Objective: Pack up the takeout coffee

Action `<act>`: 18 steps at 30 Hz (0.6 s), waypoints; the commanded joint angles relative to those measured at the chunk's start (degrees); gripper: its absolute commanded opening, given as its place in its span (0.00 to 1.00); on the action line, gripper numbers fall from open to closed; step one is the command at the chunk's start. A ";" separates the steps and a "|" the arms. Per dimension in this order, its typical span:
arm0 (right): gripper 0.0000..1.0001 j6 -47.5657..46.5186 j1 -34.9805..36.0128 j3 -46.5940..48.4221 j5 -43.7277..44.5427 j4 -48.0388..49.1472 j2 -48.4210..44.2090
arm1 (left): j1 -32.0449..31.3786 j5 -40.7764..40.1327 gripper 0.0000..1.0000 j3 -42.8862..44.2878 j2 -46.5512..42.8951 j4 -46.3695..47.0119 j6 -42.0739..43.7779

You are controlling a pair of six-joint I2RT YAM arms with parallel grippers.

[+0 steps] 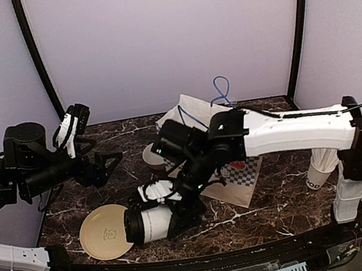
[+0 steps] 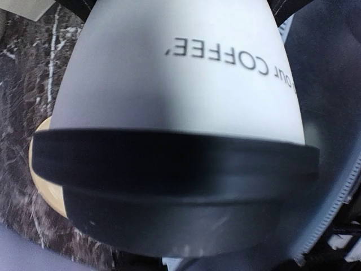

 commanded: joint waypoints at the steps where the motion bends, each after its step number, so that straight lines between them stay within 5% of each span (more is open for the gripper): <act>1: 0.69 -11.35 -2.04 3.23 -13.09 -14.40 -6.37 | 0.07 19.58 0.92 -0.31 -1.47 12.87 16.85; 5: 0.69 -11.63 -3.55 1.89 -10.73 -16.59 -10.64 | -2.14 31.32 0.92 4.93 2.37 8.58 23.23; 9: 0.69 -9.71 -4.69 0.35 -7.56 -15.69 -14.44 | -9.54 22.47 0.96 8.50 6.46 3.01 28.40; 18: 0.69 -8.21 -8.10 -0.85 -2.88 -14.04 -17.64 | -16.23 16.85 0.96 10.28 8.31 2.22 28.91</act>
